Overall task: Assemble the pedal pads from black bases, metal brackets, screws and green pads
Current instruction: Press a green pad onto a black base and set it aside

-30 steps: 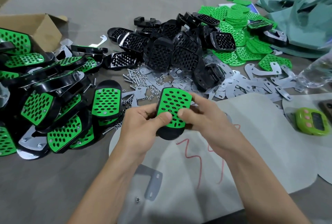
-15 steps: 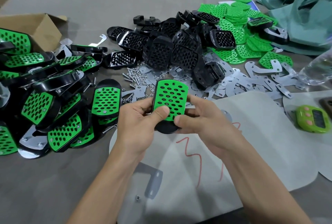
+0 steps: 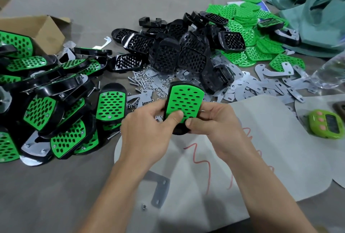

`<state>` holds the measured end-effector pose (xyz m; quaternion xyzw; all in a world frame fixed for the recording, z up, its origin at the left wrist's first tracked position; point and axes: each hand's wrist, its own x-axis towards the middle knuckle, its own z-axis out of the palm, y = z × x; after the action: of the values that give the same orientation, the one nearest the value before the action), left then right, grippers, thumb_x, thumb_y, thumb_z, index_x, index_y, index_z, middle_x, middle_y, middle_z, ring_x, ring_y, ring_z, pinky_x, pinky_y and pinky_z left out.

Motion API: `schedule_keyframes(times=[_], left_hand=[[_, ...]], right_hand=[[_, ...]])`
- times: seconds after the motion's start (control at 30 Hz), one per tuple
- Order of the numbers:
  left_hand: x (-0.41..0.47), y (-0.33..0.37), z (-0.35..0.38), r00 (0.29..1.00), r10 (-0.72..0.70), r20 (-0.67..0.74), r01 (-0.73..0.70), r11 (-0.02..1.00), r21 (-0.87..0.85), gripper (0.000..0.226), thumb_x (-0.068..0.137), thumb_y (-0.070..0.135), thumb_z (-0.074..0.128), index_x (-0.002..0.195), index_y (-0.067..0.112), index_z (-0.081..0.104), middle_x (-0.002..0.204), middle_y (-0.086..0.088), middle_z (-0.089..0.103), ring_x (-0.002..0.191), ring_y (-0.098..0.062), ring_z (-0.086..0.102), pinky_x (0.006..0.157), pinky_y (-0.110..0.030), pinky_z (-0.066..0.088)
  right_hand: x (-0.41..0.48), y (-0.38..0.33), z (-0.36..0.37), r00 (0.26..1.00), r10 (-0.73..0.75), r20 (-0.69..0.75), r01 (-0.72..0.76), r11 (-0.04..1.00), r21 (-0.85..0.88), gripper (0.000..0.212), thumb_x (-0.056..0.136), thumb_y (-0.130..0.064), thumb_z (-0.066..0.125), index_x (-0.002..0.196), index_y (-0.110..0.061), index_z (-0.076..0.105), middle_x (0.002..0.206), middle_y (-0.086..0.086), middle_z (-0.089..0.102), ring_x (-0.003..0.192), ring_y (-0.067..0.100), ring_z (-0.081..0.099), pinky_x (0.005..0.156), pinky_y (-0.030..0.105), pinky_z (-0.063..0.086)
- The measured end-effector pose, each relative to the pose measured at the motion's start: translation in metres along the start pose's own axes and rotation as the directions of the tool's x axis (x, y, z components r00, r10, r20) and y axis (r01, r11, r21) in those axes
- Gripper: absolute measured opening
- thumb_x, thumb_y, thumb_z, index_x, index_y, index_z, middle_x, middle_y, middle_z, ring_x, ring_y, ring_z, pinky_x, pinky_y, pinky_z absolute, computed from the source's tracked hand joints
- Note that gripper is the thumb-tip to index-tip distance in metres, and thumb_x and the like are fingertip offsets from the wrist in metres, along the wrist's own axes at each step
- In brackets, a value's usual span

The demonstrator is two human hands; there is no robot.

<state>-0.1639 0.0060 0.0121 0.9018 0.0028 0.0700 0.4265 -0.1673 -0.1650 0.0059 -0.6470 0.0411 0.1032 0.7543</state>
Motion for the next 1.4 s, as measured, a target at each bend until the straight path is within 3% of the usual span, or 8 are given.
schedule_keyframes(times=[0.07,0.17,0.27,0.4,0.63,0.93,1.2,1.4], left_hand=[[0.003,-0.003,-0.003,0.999,0.013,-0.042,-0.006,0.988,0.154,0.047,0.069,0.067,0.066,0.114,0.055,0.065,0.084,0.037,0.068,0.071,0.007,0.063,0.066,-0.018,0.045],[0.007,0.000,-0.001,0.976,-0.037,0.215,0.135,0.877,-0.462,0.055,0.070,0.050,0.078,0.123,0.036,0.068,0.103,0.014,0.077,0.095,-0.002,0.071,0.082,-0.023,0.054],[0.009,0.010,0.006,0.975,-0.044,0.220,0.192,0.674,-0.713,0.015,0.083,0.039,0.074,0.094,0.029,0.078,0.092,0.006,0.077,0.085,-0.008,0.069,0.074,-0.021,0.054],[0.007,0.014,0.013,0.995,-0.096,0.041,0.096,0.680,-0.727,0.019,0.083,0.040,0.072,0.085,0.021,0.073,0.081,0.001,0.068,0.077,-0.014,0.060,0.072,-0.031,0.048],[0.008,0.032,0.013,0.994,-0.060,-0.094,-0.022,0.719,-0.695,0.017,0.086,0.040,0.067,0.080,0.024,0.071,0.075,0.002,0.068,0.074,-0.017,0.060,0.072,-0.044,0.051],[0.007,0.036,0.012,0.996,-0.070,-0.059,0.002,0.659,-0.752,0.016,0.088,0.024,0.070,0.088,0.009,0.073,0.086,-0.022,0.070,0.078,-0.034,0.064,0.077,-0.054,0.052],[0.004,0.037,0.006,1.000,0.010,-0.010,-0.015,0.707,-0.707,0.022,0.092,0.039,0.060,0.075,0.030,0.070,0.072,0.014,0.064,0.070,-0.005,0.057,0.066,-0.023,0.047],[0.002,0.033,0.010,0.994,-0.108,-0.004,0.073,0.698,-0.713,0.032,0.083,0.046,0.065,0.080,0.015,0.073,0.076,-0.007,0.068,0.076,-0.022,0.061,0.073,-0.051,0.052]], right_hand=[[0.001,-0.002,-0.005,1.000,-0.005,0.001,0.005,0.992,-0.130,0.036,0.083,0.018,0.066,0.108,-0.006,0.076,0.098,0.011,0.079,0.091,0.032,0.076,0.089,0.051,0.060],[0.001,-0.006,-0.008,1.000,-0.002,0.031,0.010,0.965,-0.264,0.037,0.081,0.015,0.068,0.104,-0.010,0.078,0.096,0.005,0.079,0.093,0.026,0.076,0.094,0.050,0.057],[-0.001,-0.010,-0.001,0.999,-0.007,0.044,0.021,0.945,-0.326,0.031,0.078,0.005,0.071,0.101,-0.014,0.079,0.094,0.000,0.080,0.093,0.021,0.076,0.095,0.050,0.056],[-0.004,-0.019,0.008,0.998,-0.051,0.040,0.062,0.929,-0.365,0.027,0.081,-0.031,0.063,0.092,-0.008,0.073,0.078,0.006,0.072,0.078,0.017,0.066,0.084,0.049,0.055],[-0.017,-0.021,0.044,0.849,-0.372,-0.375,0.060,0.773,-0.631,0.050,0.084,-0.076,0.038,0.085,-0.030,0.058,0.062,-0.016,0.062,0.065,0.006,0.059,0.057,0.022,0.032],[0.008,-0.029,0.040,0.929,-0.332,-0.164,0.319,0.942,-0.102,0.027,0.099,-0.027,0.054,0.090,-0.007,0.071,0.085,0.015,0.070,0.079,0.015,0.060,0.072,0.034,0.049],[0.007,-0.022,0.043,0.869,-0.432,-0.240,0.409,0.901,-0.142,0.026,0.098,-0.031,0.058,0.078,-0.017,0.068,0.069,-0.001,0.062,0.070,0.009,0.054,0.065,0.029,0.045],[0.010,-0.015,0.042,0.880,-0.394,-0.267,0.354,0.917,-0.187,0.037,0.095,-0.041,0.058,0.074,-0.011,0.063,0.064,-0.003,0.052,0.065,0.011,0.046,0.058,0.038,0.040]])
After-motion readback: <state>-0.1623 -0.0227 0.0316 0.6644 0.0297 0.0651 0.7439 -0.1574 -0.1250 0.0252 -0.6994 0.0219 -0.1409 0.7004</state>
